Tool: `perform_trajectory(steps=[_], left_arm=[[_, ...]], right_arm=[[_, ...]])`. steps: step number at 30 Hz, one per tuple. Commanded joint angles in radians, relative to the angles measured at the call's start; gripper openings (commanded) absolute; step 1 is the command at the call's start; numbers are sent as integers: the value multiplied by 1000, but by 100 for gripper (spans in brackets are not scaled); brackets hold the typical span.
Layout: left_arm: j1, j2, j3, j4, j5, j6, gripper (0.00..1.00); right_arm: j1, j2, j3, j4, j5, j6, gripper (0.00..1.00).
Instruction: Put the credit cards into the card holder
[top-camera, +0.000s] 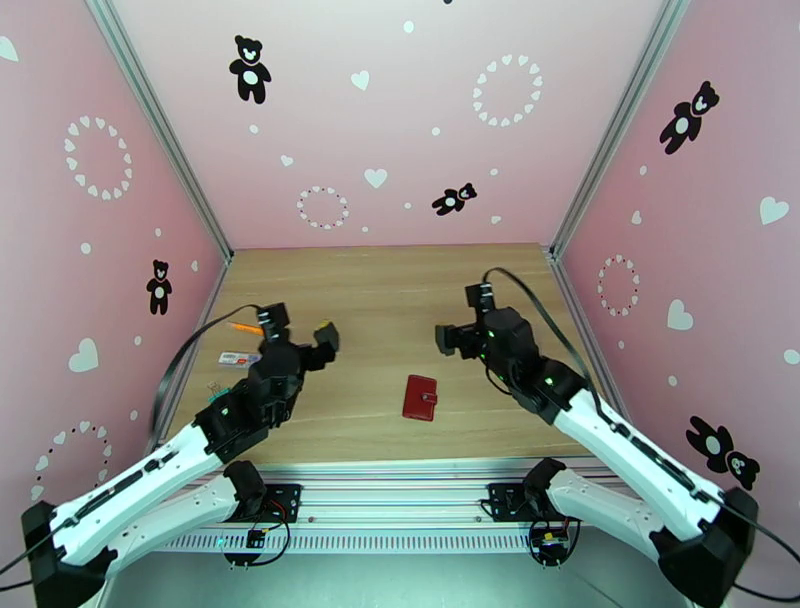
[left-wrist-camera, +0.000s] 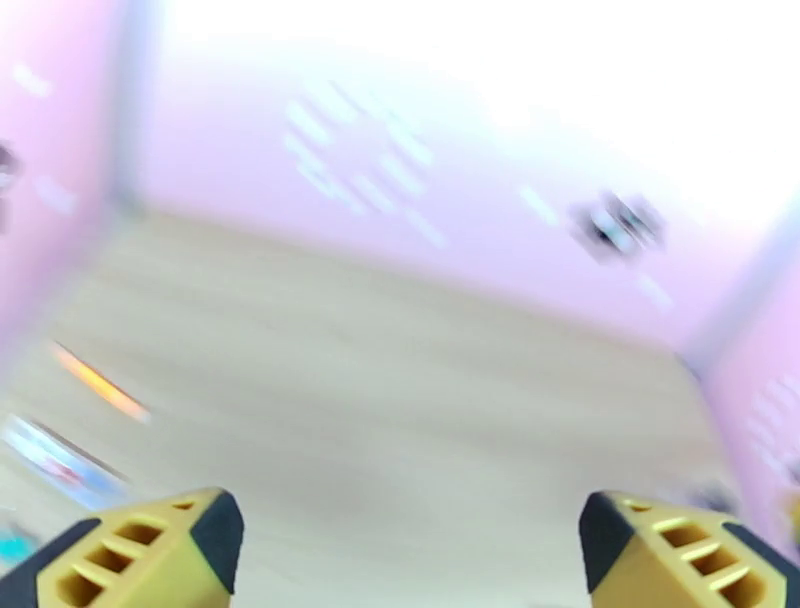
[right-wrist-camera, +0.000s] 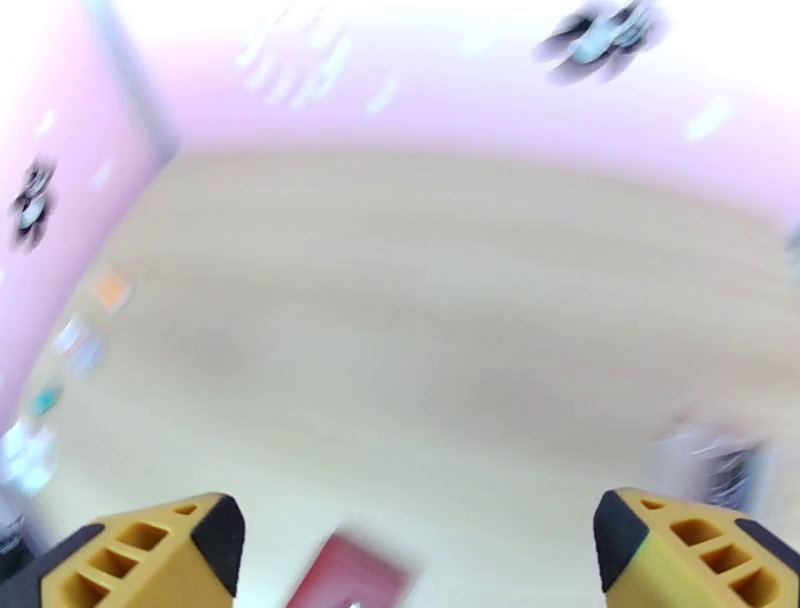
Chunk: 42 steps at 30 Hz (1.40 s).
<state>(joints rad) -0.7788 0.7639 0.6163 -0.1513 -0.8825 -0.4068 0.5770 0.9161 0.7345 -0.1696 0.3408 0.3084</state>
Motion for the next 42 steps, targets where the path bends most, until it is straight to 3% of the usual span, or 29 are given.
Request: perform_trajectory(steps=[1, 5, 7, 10, 13, 15, 16, 20, 22, 23, 25, 28, 30, 31, 33, 34, 35, 42], left_arm=[[117, 17, -133, 71, -170, 186, 94], [272, 14, -319, 406, -2, 343, 92], [345, 4, -339, 427, 125, 366, 91], [482, 75, -402, 580, 320, 371, 90], [599, 229, -412, 673, 403, 314, 90], [626, 311, -394, 738, 471, 311, 89], [627, 362, -393, 814, 481, 333, 88], [639, 506, -362, 978, 539, 413, 87], [641, 564, -355, 1054, 609, 485, 86], [640, 598, -356, 1092, 625, 503, 87], [632, 676, -376, 1215, 642, 538, 89], [644, 700, -372, 1230, 624, 515, 91], [664, 702, -359, 1201, 646, 495, 92], [691, 726, -348, 1188, 707, 484, 98], [715, 788, -301, 1190, 713, 468, 99], [738, 748, -256, 1033, 753, 441, 98], [761, 767, -253, 1056, 796, 429, 98], [767, 761, -241, 1028, 770, 411, 98]], right_arm=[[-87, -14, -167, 188, 165, -133, 99], [-226, -37, -300, 308, 138, -162, 99], [-293, -4, -349, 385, 117, -171, 99], [-368, 109, -350, 457, 63, -161, 99], [-404, 253, -392, 668, 82, -152, 99], [-426, 366, -417, 870, 116, -142, 98], [-431, 382, -392, 848, 116, -164, 97], [-485, 530, -417, 1074, 58, -175, 93], [-489, 495, -394, 970, 23, -170, 91], [-488, 517, -416, 1051, 14, -183, 91], [-487, 513, -424, 1052, -46, -207, 90], [-481, 645, -394, 1164, -41, -229, 93], [-490, 607, -339, 977, -83, -219, 99], [-492, 638, -358, 1072, -84, -228, 99], [-496, 608, -334, 969, -88, -214, 99], [-495, 631, -347, 1037, -86, -222, 99], [-495, 617, -339, 998, -87, -218, 99], [-493, 615, -345, 1009, -89, -222, 99]])
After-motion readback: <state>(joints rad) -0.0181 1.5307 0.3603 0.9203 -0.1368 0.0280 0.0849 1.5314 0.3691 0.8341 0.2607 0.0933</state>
